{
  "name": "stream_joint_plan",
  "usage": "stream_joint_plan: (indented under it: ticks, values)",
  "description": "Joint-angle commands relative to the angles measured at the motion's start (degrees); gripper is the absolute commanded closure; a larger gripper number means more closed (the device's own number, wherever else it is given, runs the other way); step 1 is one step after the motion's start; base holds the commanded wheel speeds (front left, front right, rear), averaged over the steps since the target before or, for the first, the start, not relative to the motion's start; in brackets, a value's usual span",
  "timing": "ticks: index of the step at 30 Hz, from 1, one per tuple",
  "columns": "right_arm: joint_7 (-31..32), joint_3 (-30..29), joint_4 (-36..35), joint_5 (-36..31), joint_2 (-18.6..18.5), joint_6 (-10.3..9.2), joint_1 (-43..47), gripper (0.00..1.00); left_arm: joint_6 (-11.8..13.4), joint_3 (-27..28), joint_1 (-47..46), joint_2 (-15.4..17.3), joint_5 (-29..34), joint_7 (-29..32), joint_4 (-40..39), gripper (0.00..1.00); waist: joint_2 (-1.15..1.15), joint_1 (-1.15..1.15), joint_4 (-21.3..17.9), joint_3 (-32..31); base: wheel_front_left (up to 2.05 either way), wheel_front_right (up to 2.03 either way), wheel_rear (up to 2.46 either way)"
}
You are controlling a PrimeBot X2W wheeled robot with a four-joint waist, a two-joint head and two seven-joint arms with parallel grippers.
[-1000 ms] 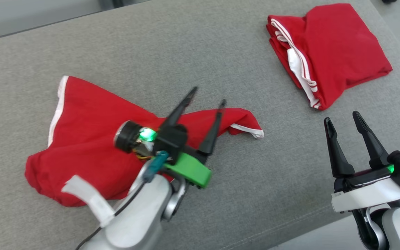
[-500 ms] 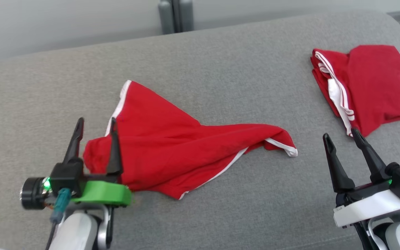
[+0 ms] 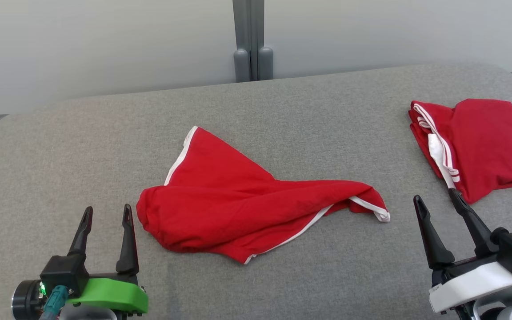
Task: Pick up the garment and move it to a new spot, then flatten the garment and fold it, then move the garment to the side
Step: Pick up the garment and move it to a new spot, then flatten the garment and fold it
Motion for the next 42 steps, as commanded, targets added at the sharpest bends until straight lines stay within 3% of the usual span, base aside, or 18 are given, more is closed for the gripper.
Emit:
stream_joint_plan:
  ticks: [1, 30, 36, 42]
  values:
    - [0.33, -0.46, -0.35, -0.40, 0.15, -0.09, 1.09, 0.00, -0.38, -0.15, 0.93, 0.32, 0.34, -0.12, 0.09, 0.00, 0.00, 0.00, -0.43, -1.05, 0.00, 0.00, 0.00]
    - [1.50, -0.71, -1.86, -0.62, 0.99, -0.09, 2.08, 0.00, -0.50, -3.30, 0.43, 1.00, 2.70, 0.34, 1.26, 0.00, 0.00, 0.00, -0.81, -0.99, 0.00, 0.00, 0.00]
    - [0.97, -0.09, -2.37, 0.20, 0.61, -0.09, 0.55, 0.00, -3.38, -9.54, -3.95, -0.87, 4.64, 5.29, 1.09, 0.00, 0.00, 0.00, -0.88, 3.13, 0.00, 0.00, 0.00]
    - [-0.02, 0.89, -1.89, 1.33, 0.12, -0.09, -1.78, 0.00, -6.94, -14.63, -9.38, -3.62, 5.43, 9.43, 6.90, 0.00, 0.00, 0.00, -1.69, 8.19, 0.00, 0.00, 0.00]
